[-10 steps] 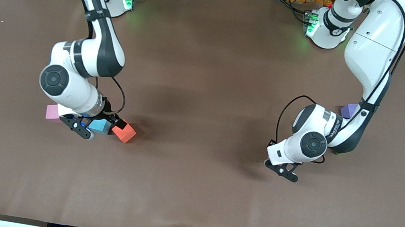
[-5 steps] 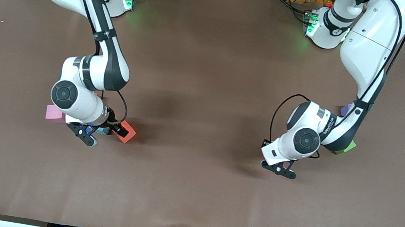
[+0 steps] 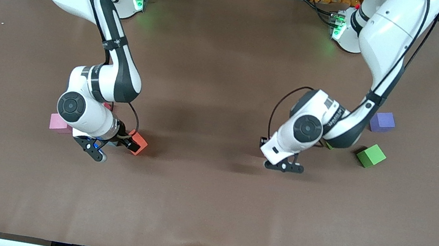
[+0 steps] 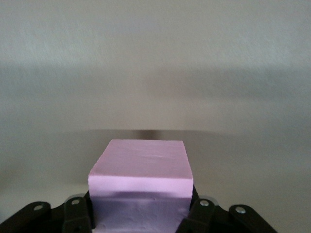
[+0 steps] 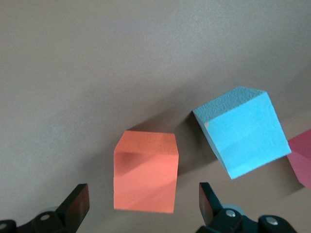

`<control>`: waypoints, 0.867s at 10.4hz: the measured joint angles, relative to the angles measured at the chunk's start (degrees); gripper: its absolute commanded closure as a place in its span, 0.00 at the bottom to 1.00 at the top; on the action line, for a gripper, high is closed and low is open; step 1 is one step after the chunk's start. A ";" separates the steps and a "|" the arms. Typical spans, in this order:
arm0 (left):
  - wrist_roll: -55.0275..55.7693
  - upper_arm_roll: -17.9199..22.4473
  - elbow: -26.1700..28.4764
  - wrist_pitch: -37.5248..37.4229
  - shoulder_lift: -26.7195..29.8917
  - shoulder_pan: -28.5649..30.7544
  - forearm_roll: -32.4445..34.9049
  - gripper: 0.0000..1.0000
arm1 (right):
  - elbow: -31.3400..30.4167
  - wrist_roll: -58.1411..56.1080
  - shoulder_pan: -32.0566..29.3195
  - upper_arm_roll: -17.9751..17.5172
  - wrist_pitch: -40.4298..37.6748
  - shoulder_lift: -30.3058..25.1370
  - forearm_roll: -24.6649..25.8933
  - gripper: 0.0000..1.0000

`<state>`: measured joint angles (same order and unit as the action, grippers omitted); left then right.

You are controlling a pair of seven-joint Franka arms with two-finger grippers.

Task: Arrange blocks into number 1
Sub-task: 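Place pink at center with the left gripper while the right gripper grasps orange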

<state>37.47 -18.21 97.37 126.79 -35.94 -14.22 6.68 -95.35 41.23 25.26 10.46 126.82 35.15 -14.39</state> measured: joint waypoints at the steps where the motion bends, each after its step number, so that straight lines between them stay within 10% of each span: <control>1: 4.47 -2.01 1.90 -0.03 1.19 -0.11 0.00 1.00 | 0.24 0.00 0.00 0.10 0.79 0.86 0.00 0.00; 9: 24.94 -15.93 14.10 1.77 8.59 -5.64 0.00 1.00 | 1.36 -0.02 1.77 0.86 2.54 3.64 0.00 0.00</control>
<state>62.41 -34.14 111.47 128.56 -27.35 -19.85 6.68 -93.99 41.21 27.03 11.32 129.36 38.79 -14.40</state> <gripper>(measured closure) 0.352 0.000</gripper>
